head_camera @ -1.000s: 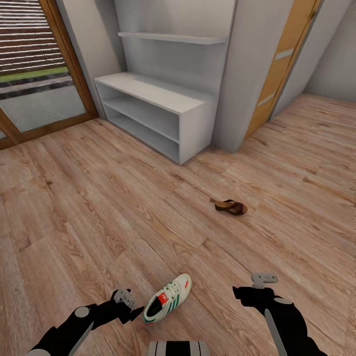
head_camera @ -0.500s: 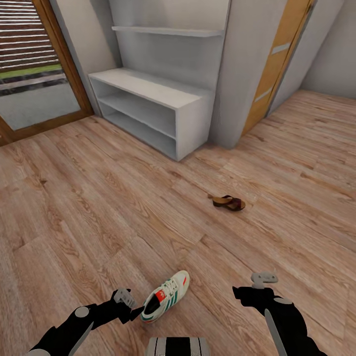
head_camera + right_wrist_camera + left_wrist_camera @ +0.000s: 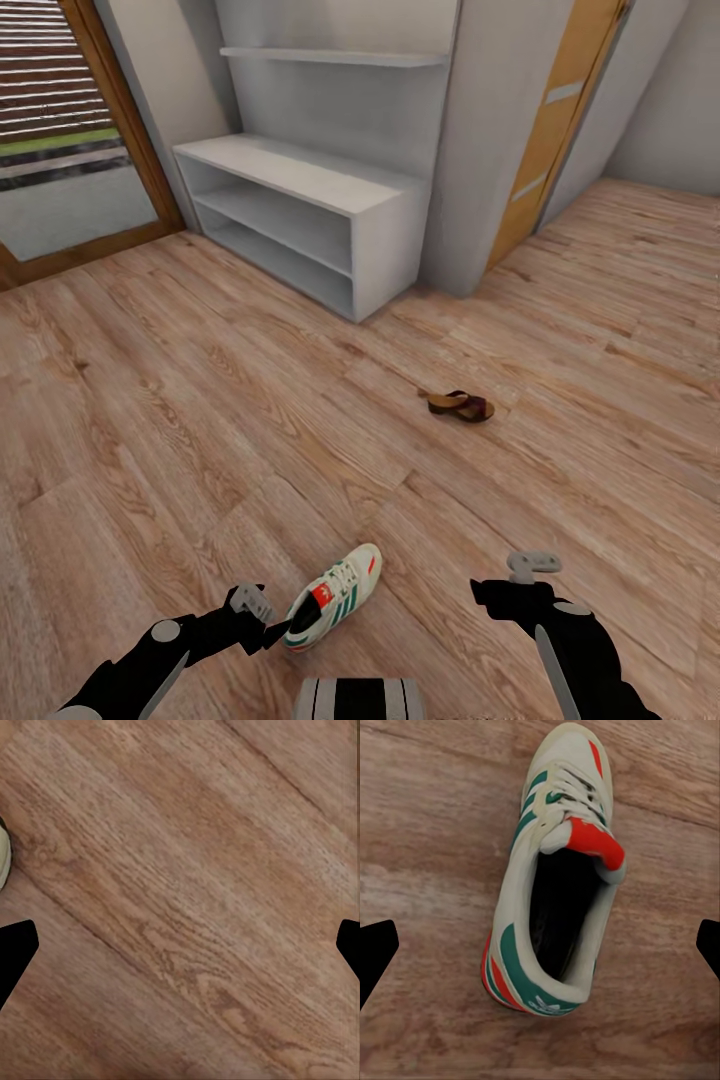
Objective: Pick up the two gym shoes and the two sandals from the corridor floor and place them onto the hallstand (shoe rack) in the corridor, making sure they are on the rack and not on the floor. Arrange them so the two gym shoes are next to each other and the two sandals are next to each other.
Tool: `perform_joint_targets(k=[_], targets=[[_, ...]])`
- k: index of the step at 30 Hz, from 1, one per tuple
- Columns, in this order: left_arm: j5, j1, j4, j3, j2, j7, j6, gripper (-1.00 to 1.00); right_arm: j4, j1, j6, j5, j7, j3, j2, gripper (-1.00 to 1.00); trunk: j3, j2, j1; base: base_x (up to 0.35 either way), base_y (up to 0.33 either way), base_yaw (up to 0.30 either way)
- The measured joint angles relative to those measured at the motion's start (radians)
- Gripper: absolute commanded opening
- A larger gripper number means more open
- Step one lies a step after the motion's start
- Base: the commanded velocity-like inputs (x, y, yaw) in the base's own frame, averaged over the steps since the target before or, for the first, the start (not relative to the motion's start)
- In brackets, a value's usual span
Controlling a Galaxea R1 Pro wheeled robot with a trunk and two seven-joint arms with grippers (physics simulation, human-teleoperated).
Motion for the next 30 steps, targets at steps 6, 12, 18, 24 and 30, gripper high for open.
perform_joint_targets(k=[6,12,18,24,30], targets=[[0.000,0.000,0.000,0.000,0.000,0.000,0.000,1.00,0.000,0.000,0.000,0.000,0.000,0.000,0.000,1.00,-0.007,0.000,0.000,0.000,0.000,-0.144],[-0.001,0.000,0.000,-0.002,0.000,0.001,0.000,1.00,0.000,0.000,0.000,0.000,0.000,0.000,0.000,1.00,-0.023,-0.021,0.011,0.000,0.000,-0.053],[-0.001,-0.007,-0.003,-0.027,0.001,0.002,0.000,1.00,0.000,0.000,0.000,0.000,0.000,0.000,0.000,1.00,-0.033,-0.042,0.023,0.000,0.000,-0.007],[-0.015,-0.022,-0.003,-0.101,0.002,0.004,0.001,1.00,0.000,0.000,0.000,0.000,0.000,0.000,0.000,1.00,-0.034,-0.042,0.023,0.000,0.000,-0.001],[-0.047,-0.035,-0.003,-0.144,0.002,0.006,0.002,1.00,0.000,0.000,0.000,0.000,0.000,0.000,0.000,1.00,-0.034,-0.042,0.023,0.000,0.000,0.000]])
